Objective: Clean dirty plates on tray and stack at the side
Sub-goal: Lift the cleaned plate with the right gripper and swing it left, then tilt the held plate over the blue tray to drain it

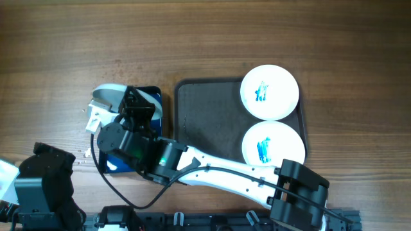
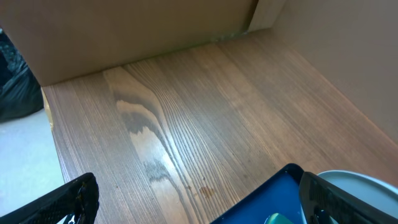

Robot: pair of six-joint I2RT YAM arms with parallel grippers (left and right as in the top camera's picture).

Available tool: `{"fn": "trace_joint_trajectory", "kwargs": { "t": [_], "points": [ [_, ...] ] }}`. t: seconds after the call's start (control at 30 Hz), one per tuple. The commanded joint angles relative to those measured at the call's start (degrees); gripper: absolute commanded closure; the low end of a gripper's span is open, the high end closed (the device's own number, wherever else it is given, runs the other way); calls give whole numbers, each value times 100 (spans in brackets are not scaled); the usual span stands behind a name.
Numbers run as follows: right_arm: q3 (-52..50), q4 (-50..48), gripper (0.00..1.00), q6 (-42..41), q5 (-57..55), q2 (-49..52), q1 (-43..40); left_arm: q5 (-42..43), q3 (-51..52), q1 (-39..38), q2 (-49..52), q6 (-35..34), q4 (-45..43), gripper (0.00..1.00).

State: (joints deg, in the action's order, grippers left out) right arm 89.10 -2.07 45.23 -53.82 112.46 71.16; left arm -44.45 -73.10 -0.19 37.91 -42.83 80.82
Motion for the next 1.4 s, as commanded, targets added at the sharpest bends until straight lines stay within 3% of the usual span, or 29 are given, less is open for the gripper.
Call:
{"fn": "trace_joint_trajectory", "kwargs": {
  "t": [0.0, 0.2, 0.5, 0.6, 0.77, 0.87, 0.93, 1.03, 1.17, 1.37],
  "points": [
    [142, -352, 95, 1060, -345, 59, 68, 26, -48, 46, -15, -136, 9, 0],
    [142, -525, 95, 2031, -367, 59, 197, 28, -48, 46, -15, -136, 7, 0],
    [142, -734, 95, 2072, -435, 59, 267, 26, -48, 46, -15, -136, 9, 0],
    [142, -909, 95, 1084, -533, 59, 144, 31, -48, 46, -15, -136, 9, 0],
    [144, -44, 96, -1086, -699, 57, 120, 70, -48, 46, -15, -136, 35, 0],
    [155, 409, 96, -1515, -385, 55, 138, 70, -46, 46, -15, -136, 35, 0],
    [153, 160, 95, -673, -715, 59, 157, 70, -46, 46, -15, -136, 37, 0],
    [153, -1506, 95, 1331, -1174, 59, 140, 70, -48, 46, -15, -136, 48, 0],
    [153, -2909, 95, 3399, -776, 59, 236, 70, -46, 46, -15, -136, 48, 0],
    [120, -2367, 96, 3359, -551, 59, 463, 70, -46, 46, -15, -136, 48, 0]
  ]
}}
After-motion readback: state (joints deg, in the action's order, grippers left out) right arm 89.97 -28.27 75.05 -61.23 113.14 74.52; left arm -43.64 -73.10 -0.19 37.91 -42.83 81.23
